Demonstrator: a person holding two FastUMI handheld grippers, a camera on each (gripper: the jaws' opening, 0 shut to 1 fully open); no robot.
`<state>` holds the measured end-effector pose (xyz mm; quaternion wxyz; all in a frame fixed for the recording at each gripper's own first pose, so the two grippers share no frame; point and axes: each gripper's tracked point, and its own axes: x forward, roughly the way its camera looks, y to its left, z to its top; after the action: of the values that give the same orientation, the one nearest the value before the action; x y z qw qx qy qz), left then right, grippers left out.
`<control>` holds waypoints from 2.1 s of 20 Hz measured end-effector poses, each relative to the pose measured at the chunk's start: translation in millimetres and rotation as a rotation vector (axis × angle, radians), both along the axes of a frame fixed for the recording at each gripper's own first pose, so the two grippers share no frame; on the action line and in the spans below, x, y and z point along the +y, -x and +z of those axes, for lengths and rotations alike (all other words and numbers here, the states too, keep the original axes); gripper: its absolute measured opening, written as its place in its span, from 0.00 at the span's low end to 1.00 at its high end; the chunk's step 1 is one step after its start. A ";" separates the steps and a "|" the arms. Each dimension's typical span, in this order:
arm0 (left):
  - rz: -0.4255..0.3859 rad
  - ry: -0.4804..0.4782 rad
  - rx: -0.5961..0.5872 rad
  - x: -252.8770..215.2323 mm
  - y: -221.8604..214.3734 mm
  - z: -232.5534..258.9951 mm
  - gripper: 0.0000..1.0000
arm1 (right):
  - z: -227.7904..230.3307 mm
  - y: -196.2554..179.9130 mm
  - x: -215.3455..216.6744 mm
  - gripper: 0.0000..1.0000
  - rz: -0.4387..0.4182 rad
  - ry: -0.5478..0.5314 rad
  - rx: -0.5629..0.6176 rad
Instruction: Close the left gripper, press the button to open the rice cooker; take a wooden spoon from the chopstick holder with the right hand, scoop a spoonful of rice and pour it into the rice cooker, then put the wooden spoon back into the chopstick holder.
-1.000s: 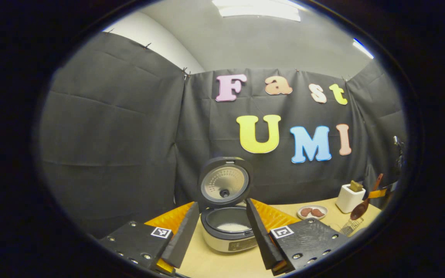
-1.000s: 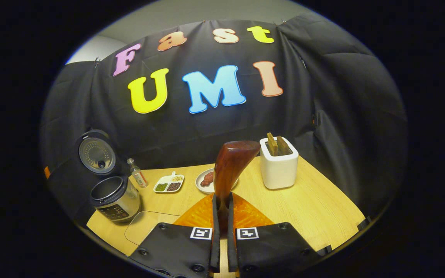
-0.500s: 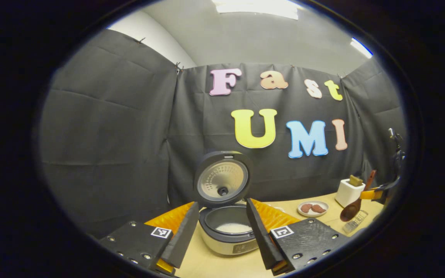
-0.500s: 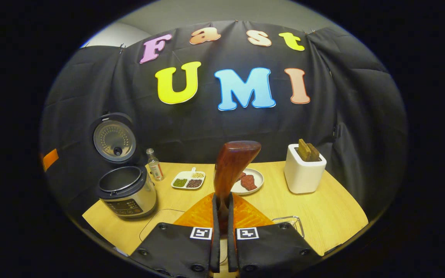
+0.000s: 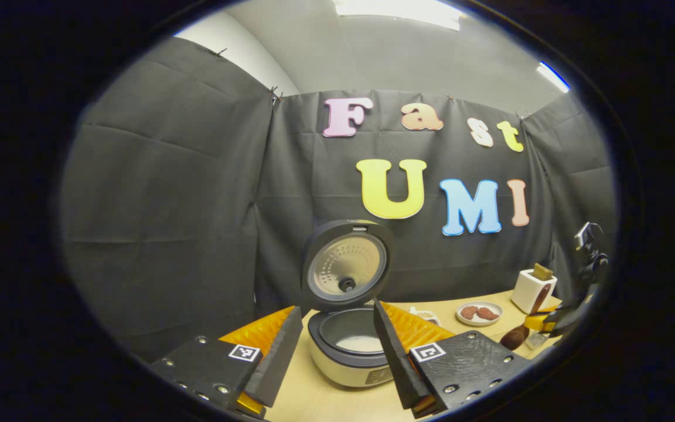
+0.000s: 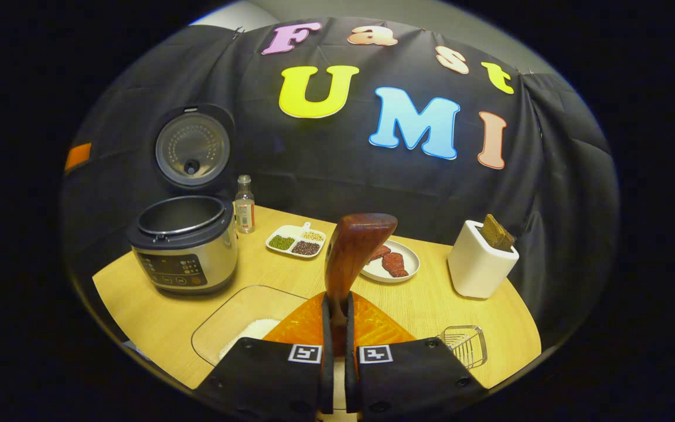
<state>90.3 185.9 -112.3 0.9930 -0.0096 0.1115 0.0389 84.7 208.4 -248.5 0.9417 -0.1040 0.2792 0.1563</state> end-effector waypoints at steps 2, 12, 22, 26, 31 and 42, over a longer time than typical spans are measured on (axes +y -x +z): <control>0.004 0.005 -0.002 4.9 1.3 1.0 0.75 | -12.8 2.6 4.3 0.10 0.007 0.019 0.014; 0.007 -0.018 -0.003 12.6 8.4 6.9 0.75 | -40.8 22.4 35.4 0.09 0.017 -0.026 0.094; 0.002 -0.022 -0.016 5.3 13.3 12.9 0.78 | -36.8 46.9 54.4 0.06 -0.064 -0.371 0.327; 0.003 -0.022 -0.020 0.9 15.6 19.2 0.77 | -40.3 47.1 36.0 0.10 -0.175 -0.535 0.426; 0.011 -0.032 -0.036 -1.4 19.9 30.5 0.78 | -36.6 44.8 4.6 0.09 -0.287 -0.675 0.470; 0.011 -0.021 -0.042 -13.6 28.1 31.1 0.75 | 21.7 21.8 -21.6 0.09 -0.355 -0.916 0.469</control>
<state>62.2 172.3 -81.2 0.9949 -0.0007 0.0903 0.0453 62.9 186.7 -226.8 0.8151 0.4031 0.3985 0.1196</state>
